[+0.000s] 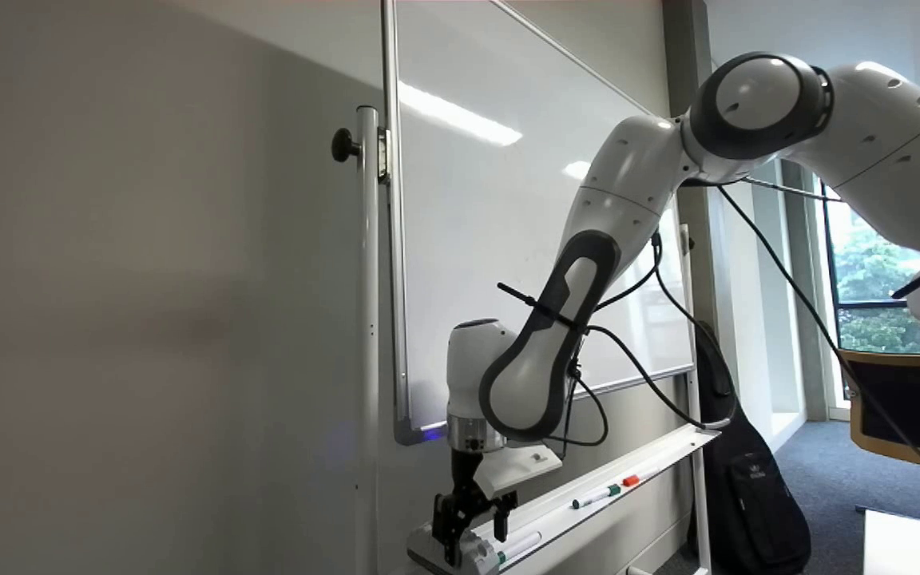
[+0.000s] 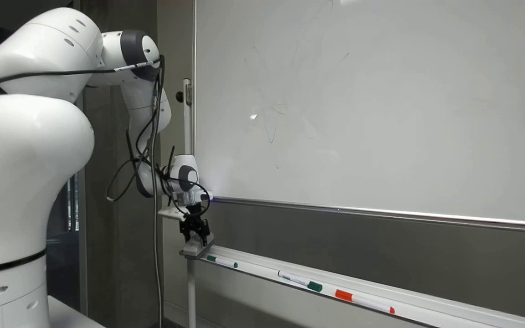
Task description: Move the grey eraser to the left
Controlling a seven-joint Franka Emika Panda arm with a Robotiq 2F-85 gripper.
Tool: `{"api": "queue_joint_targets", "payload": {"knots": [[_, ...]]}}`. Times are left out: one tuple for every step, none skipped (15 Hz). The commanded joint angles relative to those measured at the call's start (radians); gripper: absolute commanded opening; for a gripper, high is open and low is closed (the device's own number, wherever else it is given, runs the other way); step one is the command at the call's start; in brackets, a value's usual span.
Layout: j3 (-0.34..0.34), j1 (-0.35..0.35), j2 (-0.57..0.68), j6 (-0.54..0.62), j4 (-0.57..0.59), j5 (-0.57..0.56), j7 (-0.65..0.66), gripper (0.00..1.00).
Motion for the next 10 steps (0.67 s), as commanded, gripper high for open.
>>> {"api": "queue_joint_targets", "payload": {"knots": [[-0.024,-0.006,-0.111,-0.083,-0.064,-0.054,0.025,1.00],[-0.022,-0.013,-0.128,-0.105,-0.067,-0.063,0.024,1.00],[-0.021,-0.017,-0.143,-0.120,-0.071,-0.074,0.026,1.00],[-0.017,-0.024,-0.157,-0.138,-0.074,-0.082,0.026,1.00],[-0.013,-0.031,-0.168,-0.153,-0.074,-0.090,0.029,1.00],[-0.008,-0.039,-0.179,-0.171,-0.073,-0.097,0.029,1.00],[-0.002,-0.049,-0.184,-0.187,-0.070,-0.101,0.027,1.00],[0.004,-0.058,-0.195,-0.206,-0.068,-0.104,0.026,1.00],[0.005,-0.065,-0.198,-0.218,-0.066,-0.109,0.031,1.00],[0.011,-0.075,-0.206,-0.236,-0.067,-0.109,0.026,1.00]]}}
